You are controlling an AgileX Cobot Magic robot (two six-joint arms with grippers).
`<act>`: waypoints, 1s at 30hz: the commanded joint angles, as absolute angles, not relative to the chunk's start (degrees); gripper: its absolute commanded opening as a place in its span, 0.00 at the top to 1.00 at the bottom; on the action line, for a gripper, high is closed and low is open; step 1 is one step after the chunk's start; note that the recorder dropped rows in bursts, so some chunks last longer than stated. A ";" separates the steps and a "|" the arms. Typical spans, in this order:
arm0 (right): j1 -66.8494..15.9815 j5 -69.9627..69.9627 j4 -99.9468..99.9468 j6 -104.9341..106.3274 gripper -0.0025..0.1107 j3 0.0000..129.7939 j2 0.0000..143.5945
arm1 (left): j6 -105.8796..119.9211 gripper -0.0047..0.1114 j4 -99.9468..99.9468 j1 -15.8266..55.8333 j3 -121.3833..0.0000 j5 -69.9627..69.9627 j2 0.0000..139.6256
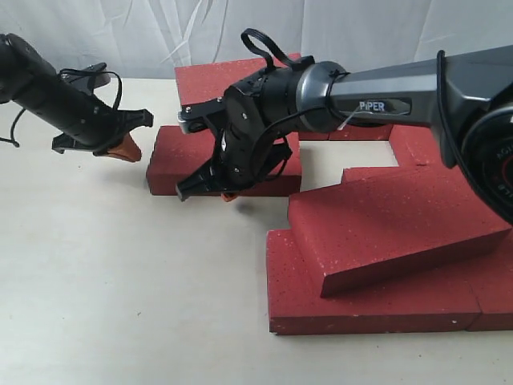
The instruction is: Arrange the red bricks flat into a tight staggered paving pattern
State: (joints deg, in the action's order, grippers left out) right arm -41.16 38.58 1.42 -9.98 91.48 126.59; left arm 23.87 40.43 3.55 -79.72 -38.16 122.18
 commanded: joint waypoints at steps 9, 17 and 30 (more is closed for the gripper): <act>-38.76 36.57 5.31 -14.03 0.98 91.69 127.51 | 32.33 0.96 50.99 5.59 -79.92 -37.84 124.52; -38.26 36.91 7.00 -15.32 0.98 91.69 127.51 | 32.33 0.96 52.85 8.31 -79.92 -33.39 124.65; -38.26 44.21 3.37 -16.29 0.98 91.69 124.83 | 32.33 0.96 53.15 8.64 -79.92 -29.06 124.65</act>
State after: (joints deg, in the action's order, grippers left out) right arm -38.63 41.51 3.86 -16.07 91.48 127.27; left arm 32.19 52.53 8.58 -79.72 -30.17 124.28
